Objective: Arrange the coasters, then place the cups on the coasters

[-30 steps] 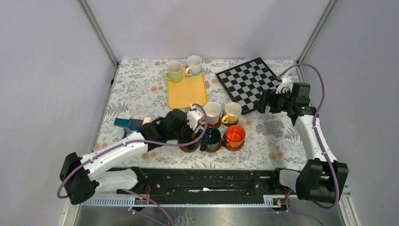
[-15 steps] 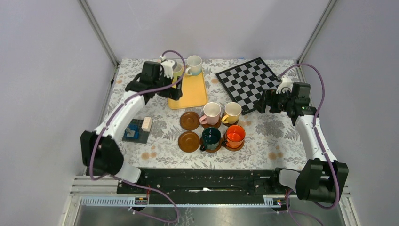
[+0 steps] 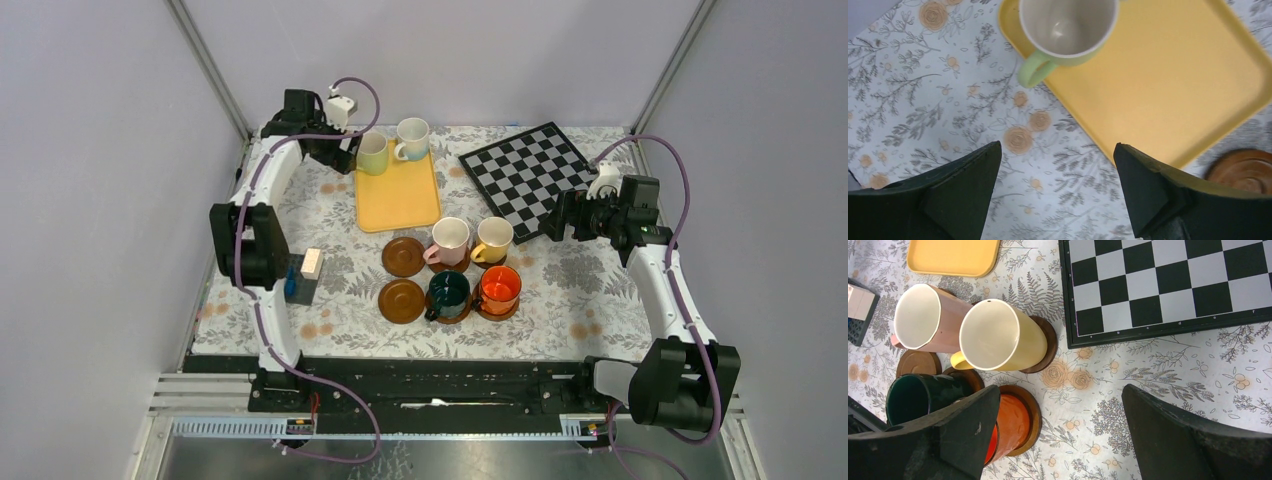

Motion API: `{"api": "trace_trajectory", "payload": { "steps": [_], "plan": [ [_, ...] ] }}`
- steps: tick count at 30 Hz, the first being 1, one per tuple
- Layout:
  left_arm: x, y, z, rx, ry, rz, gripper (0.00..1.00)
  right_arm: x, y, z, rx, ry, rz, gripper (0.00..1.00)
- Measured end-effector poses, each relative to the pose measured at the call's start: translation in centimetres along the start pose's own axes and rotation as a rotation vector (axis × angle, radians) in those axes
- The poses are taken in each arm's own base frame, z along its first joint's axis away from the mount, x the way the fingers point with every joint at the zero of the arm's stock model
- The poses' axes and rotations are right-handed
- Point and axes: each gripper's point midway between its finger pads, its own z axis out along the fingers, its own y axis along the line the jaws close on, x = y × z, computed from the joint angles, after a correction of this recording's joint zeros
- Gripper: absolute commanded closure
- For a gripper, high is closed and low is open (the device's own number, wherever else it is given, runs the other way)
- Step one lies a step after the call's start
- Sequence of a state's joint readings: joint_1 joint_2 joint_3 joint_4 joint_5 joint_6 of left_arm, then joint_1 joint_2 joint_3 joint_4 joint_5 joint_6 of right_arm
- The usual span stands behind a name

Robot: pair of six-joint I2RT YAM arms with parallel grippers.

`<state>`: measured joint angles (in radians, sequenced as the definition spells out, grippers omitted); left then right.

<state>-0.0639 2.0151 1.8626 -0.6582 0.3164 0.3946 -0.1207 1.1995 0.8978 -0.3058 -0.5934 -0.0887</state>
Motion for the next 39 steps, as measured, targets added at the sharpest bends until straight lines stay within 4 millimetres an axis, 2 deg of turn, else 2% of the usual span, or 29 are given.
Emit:
{"api": "trace_trajectory", "payload": {
  "steps": [5,15,23,27,33,39],
  "plan": [
    [1.2,2.4,2.5,0.008,0.023,0.071,0.08,0.0,0.0,0.0,0.000,0.000,-0.001,0.02],
    [1.8,3.9,6.6,0.047,0.024,0.163,0.11,0.0,0.0,0.0,0.000,0.000,-0.002,0.02],
    [1.1,4.0,8.1,0.071,-0.019,0.175,0.14,0.1,-0.1,0.2,0.000,0.006,0.000,0.02],
    [1.3,3.7,8.7,0.095,-0.023,0.165,0.18,0.3,-0.2,0.3,0.000,0.013,0.004,0.02],
    [1.6,3.1,9.1,0.128,-0.029,0.149,0.33,0.3,-0.2,0.3,0.000,0.013,0.005,0.02],
    [1.2,2.3,9.1,0.162,-0.047,0.132,0.42,0.5,-0.4,0.5,-0.001,0.022,0.011,0.02]
  ]
}}
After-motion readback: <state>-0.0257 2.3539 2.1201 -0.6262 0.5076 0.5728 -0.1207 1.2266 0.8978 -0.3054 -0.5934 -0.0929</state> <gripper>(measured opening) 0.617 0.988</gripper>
